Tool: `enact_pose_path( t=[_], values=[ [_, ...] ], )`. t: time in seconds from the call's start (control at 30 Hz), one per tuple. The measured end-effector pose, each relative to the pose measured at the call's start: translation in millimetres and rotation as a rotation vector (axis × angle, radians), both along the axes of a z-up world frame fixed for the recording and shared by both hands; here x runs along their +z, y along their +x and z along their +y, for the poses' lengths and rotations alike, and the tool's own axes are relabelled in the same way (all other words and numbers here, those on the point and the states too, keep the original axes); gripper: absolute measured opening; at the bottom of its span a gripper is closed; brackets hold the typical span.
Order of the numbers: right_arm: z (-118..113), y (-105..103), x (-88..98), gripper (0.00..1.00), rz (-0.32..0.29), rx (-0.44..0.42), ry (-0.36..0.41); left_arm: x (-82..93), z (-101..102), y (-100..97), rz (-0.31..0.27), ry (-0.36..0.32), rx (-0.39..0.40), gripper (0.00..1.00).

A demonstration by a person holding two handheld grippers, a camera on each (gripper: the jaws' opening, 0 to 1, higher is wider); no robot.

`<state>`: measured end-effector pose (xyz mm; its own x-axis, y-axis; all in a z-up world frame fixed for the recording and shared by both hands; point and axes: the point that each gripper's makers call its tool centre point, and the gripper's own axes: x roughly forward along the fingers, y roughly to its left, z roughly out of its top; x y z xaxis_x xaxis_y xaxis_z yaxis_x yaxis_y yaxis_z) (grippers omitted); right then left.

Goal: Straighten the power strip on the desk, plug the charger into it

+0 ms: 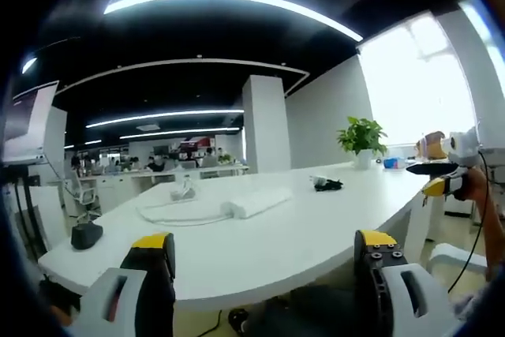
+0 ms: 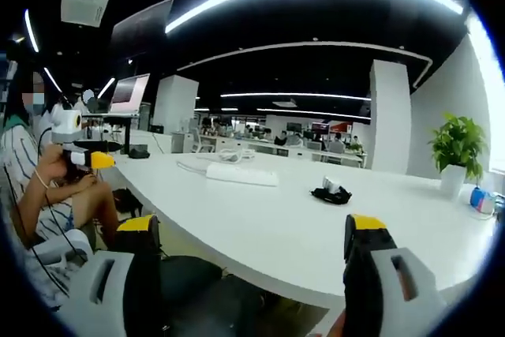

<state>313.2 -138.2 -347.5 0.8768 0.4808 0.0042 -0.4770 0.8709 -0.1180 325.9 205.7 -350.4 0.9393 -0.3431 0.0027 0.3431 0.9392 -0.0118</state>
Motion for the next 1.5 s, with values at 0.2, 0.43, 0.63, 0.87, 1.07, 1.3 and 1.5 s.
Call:
enact_pose_path(
  t=[0.2, 0.43, 0.63, 0.87, 1.07, 1.3, 1.5],
  values=[
    [-14, 28, 13.8, 0.97, 0.014, 0.011, 0.014, 23.8, 8, 18.1, -0.028, -0.007, 0.021, 0.96],
    [-27, 66, 19.0, 0.97, 0.014, -0.011, 0.038, 31.5, 0, 38.4, -0.008, 0.002, -0.017, 0.96],
    [-16, 99, 14.4, 0.99, 0.036, 0.049, 0.020, 25.5, -3, 61.0, 0.007, 0.066, 0.002, 0.96],
    [-11, 129, 18.0, 1.00, 0.000, 0.066, 0.009, 13.3, -12, 87.2, 0.018, 0.111, -0.011, 0.96],
    [2, 147, 21.2, 1.00, -0.033, 0.100, 0.001, 11.1, -19, 109.2, 0.016, 0.095, -0.014, 0.96],
    [29, 166, 23.4, 1.00, -0.078, 0.140, -0.005, 7.5, -32, 140.9, -0.006, 0.076, 0.008, 0.96],
    [61, 187, 12.4, 1.00, -0.060, 0.187, -0.030, -2.1, -38, 167.8, -0.022, 0.122, 0.034, 0.96]
  ],
)
